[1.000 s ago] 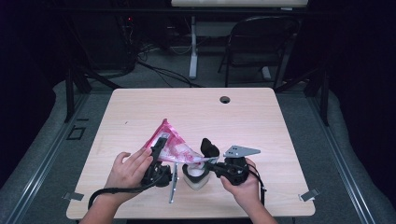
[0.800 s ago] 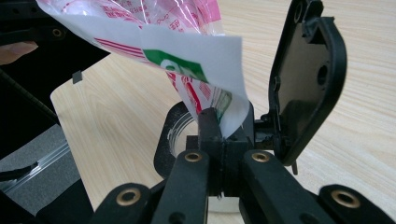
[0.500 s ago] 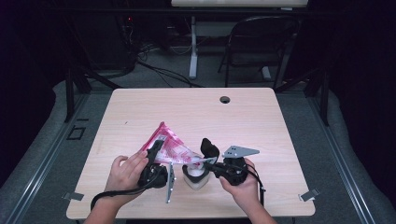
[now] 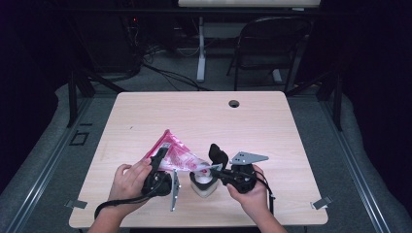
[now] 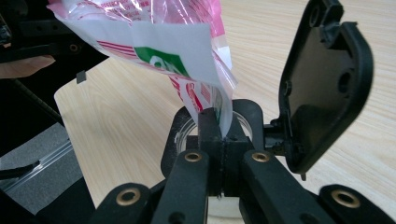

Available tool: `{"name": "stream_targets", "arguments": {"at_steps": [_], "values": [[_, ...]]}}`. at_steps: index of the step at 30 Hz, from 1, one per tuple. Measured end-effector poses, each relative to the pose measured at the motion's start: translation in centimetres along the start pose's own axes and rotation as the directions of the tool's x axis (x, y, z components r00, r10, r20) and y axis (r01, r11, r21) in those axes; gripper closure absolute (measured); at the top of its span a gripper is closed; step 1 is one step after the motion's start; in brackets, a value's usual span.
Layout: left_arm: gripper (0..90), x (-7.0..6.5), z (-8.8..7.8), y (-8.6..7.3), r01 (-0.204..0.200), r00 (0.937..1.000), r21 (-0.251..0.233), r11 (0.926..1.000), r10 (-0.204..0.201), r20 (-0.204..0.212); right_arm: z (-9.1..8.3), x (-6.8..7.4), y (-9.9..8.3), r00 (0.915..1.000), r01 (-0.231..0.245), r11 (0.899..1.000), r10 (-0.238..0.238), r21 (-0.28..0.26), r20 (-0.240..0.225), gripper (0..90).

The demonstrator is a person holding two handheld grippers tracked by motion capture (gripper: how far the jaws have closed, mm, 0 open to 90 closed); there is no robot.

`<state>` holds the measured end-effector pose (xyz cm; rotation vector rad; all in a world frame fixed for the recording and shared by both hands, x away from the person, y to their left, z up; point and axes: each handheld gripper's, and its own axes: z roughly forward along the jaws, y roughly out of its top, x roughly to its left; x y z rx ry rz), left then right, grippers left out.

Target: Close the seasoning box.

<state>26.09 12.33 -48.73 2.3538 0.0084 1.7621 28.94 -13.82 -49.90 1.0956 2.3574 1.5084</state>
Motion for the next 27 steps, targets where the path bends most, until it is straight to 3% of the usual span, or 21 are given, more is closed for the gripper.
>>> {"name": "stream_targets", "arguments": {"at_steps": [20, 27], "values": [[66.4, -0.8, 0.5, -0.8, 0.058, 0.9974, 0.008, 0.9983, -0.058, 0.043, 0.1, 0.4, 0.4, 0.9997, 0.012, 1.000, -0.012, -0.008, -0.022, 90.0], [66.1, -0.7, 0.5, -1.0, 0.111, 0.9920, 0.002, 0.9938, -0.111, 0.060, 0.1, 0.4, 0.5, 0.9995, 0.009, 1.000, -0.009, -0.018, -0.032, 90.0]]}}
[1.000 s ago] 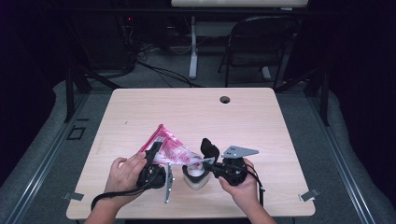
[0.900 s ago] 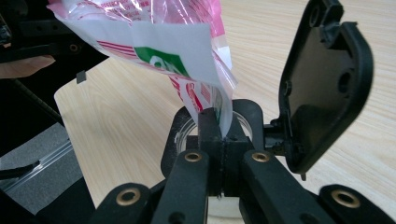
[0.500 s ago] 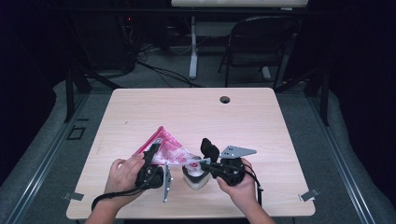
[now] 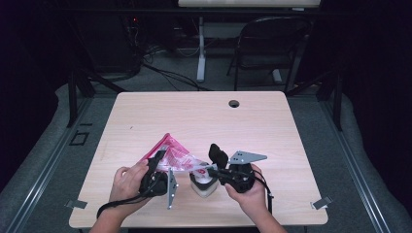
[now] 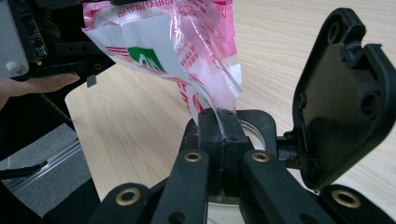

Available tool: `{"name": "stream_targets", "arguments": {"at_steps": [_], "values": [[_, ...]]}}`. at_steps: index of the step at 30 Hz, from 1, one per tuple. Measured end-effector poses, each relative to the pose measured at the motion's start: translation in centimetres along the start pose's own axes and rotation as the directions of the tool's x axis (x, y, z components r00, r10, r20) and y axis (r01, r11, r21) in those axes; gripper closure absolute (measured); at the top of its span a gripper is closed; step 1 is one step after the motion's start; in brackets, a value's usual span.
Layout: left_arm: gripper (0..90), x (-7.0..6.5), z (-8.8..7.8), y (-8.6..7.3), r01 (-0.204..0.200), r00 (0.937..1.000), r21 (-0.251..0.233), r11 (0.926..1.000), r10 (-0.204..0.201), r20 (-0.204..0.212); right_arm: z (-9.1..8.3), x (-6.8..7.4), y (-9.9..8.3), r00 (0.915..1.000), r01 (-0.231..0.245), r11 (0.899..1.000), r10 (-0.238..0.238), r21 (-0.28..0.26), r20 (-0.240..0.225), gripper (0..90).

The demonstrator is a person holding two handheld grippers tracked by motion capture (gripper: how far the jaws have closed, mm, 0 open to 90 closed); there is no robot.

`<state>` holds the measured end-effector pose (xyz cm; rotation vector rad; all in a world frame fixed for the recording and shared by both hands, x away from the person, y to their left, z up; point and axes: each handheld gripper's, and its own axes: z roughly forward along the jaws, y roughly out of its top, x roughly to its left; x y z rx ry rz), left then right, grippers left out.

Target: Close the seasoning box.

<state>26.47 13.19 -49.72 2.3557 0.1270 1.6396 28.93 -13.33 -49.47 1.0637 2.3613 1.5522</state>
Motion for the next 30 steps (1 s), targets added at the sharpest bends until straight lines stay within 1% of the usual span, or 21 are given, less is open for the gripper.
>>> {"name": "stream_targets", "arguments": {"at_steps": [6, 9, 10, 13, 16, 19, 20, 21, 23, 25, 26, 27, 28, 29, 30], "values": [[66.1, -0.1, 0.0, -0.2, 0.017, 0.9998, 0.003, 0.9998, -0.017, 0.006, 0.2, 0.0, 0.1, 1.0000, 0.000, 1.000, 0.000, 0.003, -0.004, 90.0], [66.1, -0.2, 0.0, -0.4, 0.037, 0.9992, 0.003, 0.9993, -0.037, 0.014, 0.3, 0.0, 0.2, 1.0000, 0.003, 1.000, -0.003, -0.001, -0.008, 90.0], [66.1, -0.3, 0.1, -0.5, 0.047, 0.9987, -0.001, 0.9989, -0.047, 0.019, 0.3, 0.0, 0.2, 1.0000, 0.002, 1.000, -0.002, -0.002, -0.009, 90.0], [66.2, -0.6, 0.3, -0.7, 0.061, 0.9974, 0.002, 0.9982, -0.061, 0.038, 0.3, 0.0, 0.3, 0.9999, 0.003, 1.000, -0.003, -0.003, -0.014, 90.0], [66.1, -0.8, 0.5, -0.8, 0.069, 0.9958, 0.004, 0.9976, -0.070, 0.059, 0.3, 0.0, 0.4, 0.9998, 0.004, 1.000, -0.005, -0.009, -0.017, 90.0], [66.1, -1.1, 0.7, -0.9, 0.080, 0.9943, -0.001, 0.9968, -0.080, 0.071, 0.4, 0.1, 0.4, 0.9997, 0.007, 1.000, -0.007, -0.012, -0.025, 90.0], [66.1, -1.3, 0.8, -0.9, 0.092, 0.9925, 0.000, 0.9958, -0.091, 0.081, 0.4, 0.1, 0.4, 0.9996, 0.008, 1.000, -0.008, -0.012, -0.026, 90.0], [66.1, -1.3, 0.9, -0.9, 0.089, 0.9928, -0.002, 0.9960, -0.088, 0.081, 0.4, 0.1, 0.4, 0.9996, 0.009, 1.000, -0.009, -0.012, -0.027, 90.0], [66.1, -1.4, 1.0, -1.0, 0.099, 0.9913, -0.006, 0.9951, -0.098, 0.088, 0.4, 0.1, 0.4, 0.9996, 0.009, 1.000, -0.010, -0.011, -0.028, 90.0], [66.1, -1.4, 1.1, -1.1, 0.117, 0.9878, -0.009, 0.9931, -0.116, 0.104, 0.4, 0.1, 0.5, 0.9995, 0.012, 1.000, -0.012, -0.006, -0.028, 90.0], [66.1, -1.5, 1.1, -1.2, 0.132, 0.9846, -0.008, 0.9912, -0.130, 0.117, 0.5, 0.1, 0.5, 0.9995, 0.012, 1.000, -0.012, -0.006, -0.029, 90.0], [66.1, -1.5, 1.2, -1.3, 0.138, 0.9834, -0.009, 0.9904, -0.136, 0.120, 0.5, 0.1, 0.5, 0.9995, 0.011, 1.000, -0.012, -0.005, -0.029, 90.0], [66.2, -1.6, 1.3, -1.3, 0.151, 0.9801, -0.010, 0.9884, -0.149, 0.131, 0.5, 0.1, 0.5, 0.9995, 0.011, 1.000, -0.011, -0.006, -0.030, 90.0], [66.2, -1.6, 1.3, -1.4, 0.157, 0.9788, -0.012, 0.9876, -0.154, 0.135, 0.5, 0.1, 0.5, 0.9995, 0.012, 1.000, -0.012, -0.006, -0.030, 90.0], [66.2, -1.6, 1.4, -1.5, 0.169, 0.9760, -0.012, 0.9856, -0.165, 0.142, 0.5, 0.1, 0.5, 0.9995, 0.012, 1.000, -0.012, -0.007, -0.030, 90.0]]}}
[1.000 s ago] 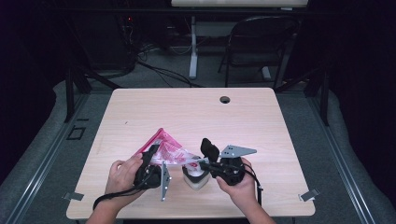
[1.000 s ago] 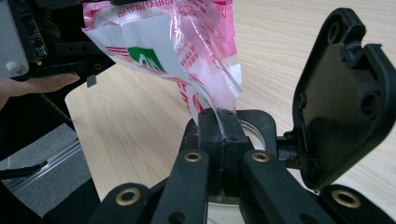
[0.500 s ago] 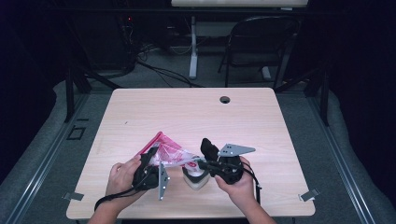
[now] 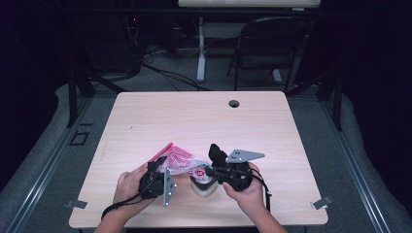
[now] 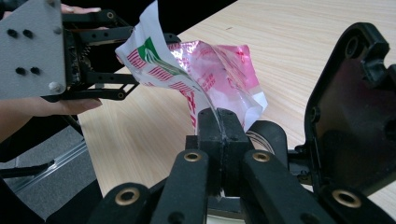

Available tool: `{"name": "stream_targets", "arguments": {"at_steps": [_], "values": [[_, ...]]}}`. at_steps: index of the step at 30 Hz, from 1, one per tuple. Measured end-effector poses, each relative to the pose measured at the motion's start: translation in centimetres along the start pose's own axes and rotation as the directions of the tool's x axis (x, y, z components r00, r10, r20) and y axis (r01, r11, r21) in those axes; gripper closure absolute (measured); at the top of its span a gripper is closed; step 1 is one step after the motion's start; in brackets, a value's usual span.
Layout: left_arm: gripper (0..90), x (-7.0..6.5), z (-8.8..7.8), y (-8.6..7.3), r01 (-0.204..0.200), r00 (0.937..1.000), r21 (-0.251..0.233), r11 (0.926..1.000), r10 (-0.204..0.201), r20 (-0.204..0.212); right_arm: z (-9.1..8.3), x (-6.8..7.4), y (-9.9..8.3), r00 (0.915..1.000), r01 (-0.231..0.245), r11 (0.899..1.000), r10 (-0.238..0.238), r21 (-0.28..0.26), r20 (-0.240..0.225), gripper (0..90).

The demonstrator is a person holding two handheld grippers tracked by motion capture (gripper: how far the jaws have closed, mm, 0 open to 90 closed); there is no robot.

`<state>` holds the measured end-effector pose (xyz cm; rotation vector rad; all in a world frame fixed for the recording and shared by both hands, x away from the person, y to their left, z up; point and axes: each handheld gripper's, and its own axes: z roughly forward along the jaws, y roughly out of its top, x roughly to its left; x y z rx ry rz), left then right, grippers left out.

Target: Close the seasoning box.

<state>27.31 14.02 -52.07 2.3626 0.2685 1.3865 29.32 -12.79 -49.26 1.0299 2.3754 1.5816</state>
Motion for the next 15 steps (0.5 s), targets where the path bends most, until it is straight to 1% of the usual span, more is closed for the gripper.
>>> {"name": "stream_targets", "arguments": {"at_steps": [1, 2, 3, 4, 6, 13, 15], "values": [[66.3, -0.06, 0.08, -0.06, 0.011, 0.9999, -0.006, 0.9999, -0.010, 0.003, 0.06, 0.05, 0.00, 1.0000, -0.005, 1.000, 0.005, -0.007, -0.002, 90.0], [66.2, -0.05, 0.11, -0.13, 0.008, 0.9999, 0.000, 1.0000, -0.008, 0.009, 0.07, 0.05, 0.01, 1.0000, -0.003, 1.000, 0.003, -0.005, 0.000, 90.0], [66.2, -0.15, 0.21, -0.19, 0.024, 0.9996, -0.010, 0.9997, -0.024, 0.013, 0.15, 0.09, 0.03, 1.0000, -0.001, 1.000, 0.001, -0.007, -0.002, 90.0], [66.3, -0.13, 0.25, -0.26, 0.027, 0.9994, -0.004, 0.9996, -0.026, 0.022, 0.22, 0.13, 0.02, 1.0000, -0.003, 1.000, 0.003, -0.012, -0.006, 90.0], [66.3, -0.22, 0.35, -0.35, 0.044, 0.9987, -0.010, 0.9990, -0.043, 0.028, 0.27, 0.17, 0.07, 1.0000, 0.000, 1.000, 0.000, -0.008, -0.004, 90.0], [66.2, -0.43, 0.63, -0.60, 0.069, 0.9963, -0.011, 0.9976, -0.068, 0.052, 0.42, 0.18, 0.16, 0.9999, 0.005, 1.000, -0.005, -0.007, -0.010, 89.8], [66.2, -0.50, 0.74, -0.71, 0.083, 0.9944, -0.012, 0.9965, -0.082, 0.066, 0.50, 0.21, 0.16, 0.9999, 0.003, 1.000, -0.003, -0.008, -0.010, 89.6]]}}
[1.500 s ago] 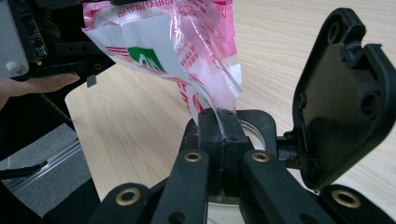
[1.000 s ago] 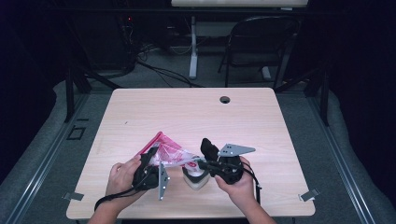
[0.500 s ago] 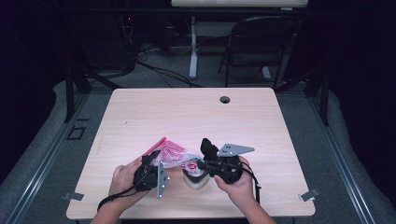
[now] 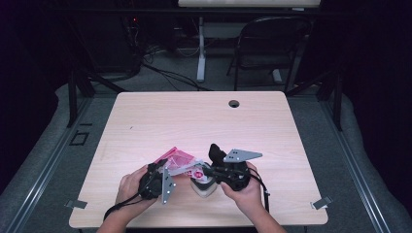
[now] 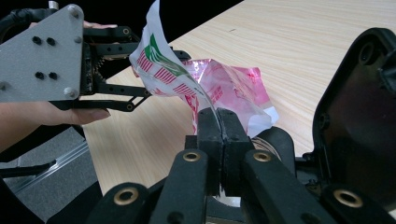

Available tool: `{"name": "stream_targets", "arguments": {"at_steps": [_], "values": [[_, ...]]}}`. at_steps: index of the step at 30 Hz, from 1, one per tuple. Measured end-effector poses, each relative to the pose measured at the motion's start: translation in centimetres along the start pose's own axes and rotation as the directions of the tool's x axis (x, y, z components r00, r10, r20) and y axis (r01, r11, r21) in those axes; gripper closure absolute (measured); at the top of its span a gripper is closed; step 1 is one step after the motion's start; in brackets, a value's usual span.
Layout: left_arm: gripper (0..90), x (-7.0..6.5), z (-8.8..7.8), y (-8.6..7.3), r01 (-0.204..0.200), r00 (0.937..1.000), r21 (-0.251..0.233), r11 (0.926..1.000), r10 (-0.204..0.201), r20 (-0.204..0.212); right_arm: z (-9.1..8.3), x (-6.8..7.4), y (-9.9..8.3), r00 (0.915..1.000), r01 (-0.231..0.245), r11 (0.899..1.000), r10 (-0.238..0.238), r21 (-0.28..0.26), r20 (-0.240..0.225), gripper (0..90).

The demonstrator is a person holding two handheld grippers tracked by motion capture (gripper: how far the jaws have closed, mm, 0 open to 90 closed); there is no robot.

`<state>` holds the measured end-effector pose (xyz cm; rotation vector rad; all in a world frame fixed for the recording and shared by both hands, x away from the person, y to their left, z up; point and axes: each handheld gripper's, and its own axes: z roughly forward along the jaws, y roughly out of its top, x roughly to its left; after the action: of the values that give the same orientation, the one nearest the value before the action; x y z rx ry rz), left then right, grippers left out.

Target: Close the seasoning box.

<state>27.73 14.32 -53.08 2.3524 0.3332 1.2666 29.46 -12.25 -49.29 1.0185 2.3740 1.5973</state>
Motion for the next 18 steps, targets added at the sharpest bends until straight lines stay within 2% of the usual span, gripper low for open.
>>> {"name": "stream_targets", "arguments": {"at_steps": [4, 11, 18], "values": [[66.2, -0.08, 0.15, -0.19, 0.033, 0.9993, -0.010, 0.9994, -0.033, 0.020, 0.13, 0.06, 0.01, 1.0000, 0.004, 1.000, -0.004, -0.001, -0.002, 89.1], [66.2, -0.18, 0.30, -0.33, 0.043, 0.9985, -0.008, 0.9990, -0.043, 0.034, 0.28, 0.12, 0.00, 0.9999, 0.011, 1.000, -0.011, 0.000, -0.007, 88.6], [66.4, -0.04, 0.50, -0.68, 0.079, 0.9952, -0.005, 0.9969, -0.079, 0.058, 0.37, 0.15, -0.01, 0.9999, 0.010, 1.000, -0.010, -0.003, -0.012, 87.1]]}}
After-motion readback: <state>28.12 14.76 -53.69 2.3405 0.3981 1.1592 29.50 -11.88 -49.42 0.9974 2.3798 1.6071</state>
